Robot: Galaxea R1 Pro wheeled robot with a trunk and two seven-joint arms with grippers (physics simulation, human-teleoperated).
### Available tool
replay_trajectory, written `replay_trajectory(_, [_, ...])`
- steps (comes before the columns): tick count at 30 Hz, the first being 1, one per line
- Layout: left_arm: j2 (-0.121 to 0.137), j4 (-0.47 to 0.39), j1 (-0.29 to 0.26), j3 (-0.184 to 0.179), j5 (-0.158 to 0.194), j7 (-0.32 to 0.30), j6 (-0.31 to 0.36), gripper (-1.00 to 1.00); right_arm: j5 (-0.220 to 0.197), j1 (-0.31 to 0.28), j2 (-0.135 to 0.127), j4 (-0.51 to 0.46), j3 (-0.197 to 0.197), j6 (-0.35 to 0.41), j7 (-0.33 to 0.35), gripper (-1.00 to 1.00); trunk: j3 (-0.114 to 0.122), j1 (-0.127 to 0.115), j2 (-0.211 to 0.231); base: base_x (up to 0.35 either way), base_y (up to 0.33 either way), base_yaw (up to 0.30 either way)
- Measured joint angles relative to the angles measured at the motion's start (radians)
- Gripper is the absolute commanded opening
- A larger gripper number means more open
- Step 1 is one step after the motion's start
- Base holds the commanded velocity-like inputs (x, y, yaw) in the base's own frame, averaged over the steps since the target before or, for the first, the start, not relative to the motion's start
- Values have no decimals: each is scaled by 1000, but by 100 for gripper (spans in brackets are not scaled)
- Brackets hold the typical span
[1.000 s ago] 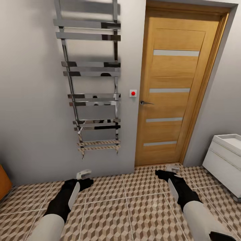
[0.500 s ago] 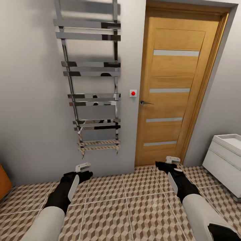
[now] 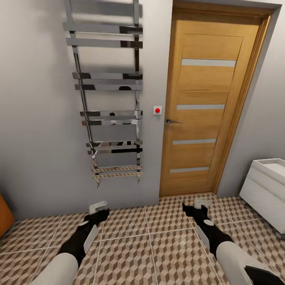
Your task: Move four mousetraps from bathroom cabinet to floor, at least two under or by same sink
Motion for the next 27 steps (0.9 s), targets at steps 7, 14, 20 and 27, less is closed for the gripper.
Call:
replay_trajectory(7, [-2,293,1,4,0,1,-340,100,18,46,2,95,1,-104,-1,100,0,0,0,0,0,0])
replay_trajectory(14, [3,537,2,6,1,10,-628,100,48,158,0,122,1,-288,2,100,0,0,0,0,0,0])
replay_trajectory(20, [4,618,37,7,2,21,-776,100,45,250,-9,138,0,-393,9,100,0,0,0,0,0,0])
replay_trajectory(27, [-1,636,143,6,1,28,-931,100,45,290,-64,232,-3,-417,14,100,0,0,0,0,0,0])
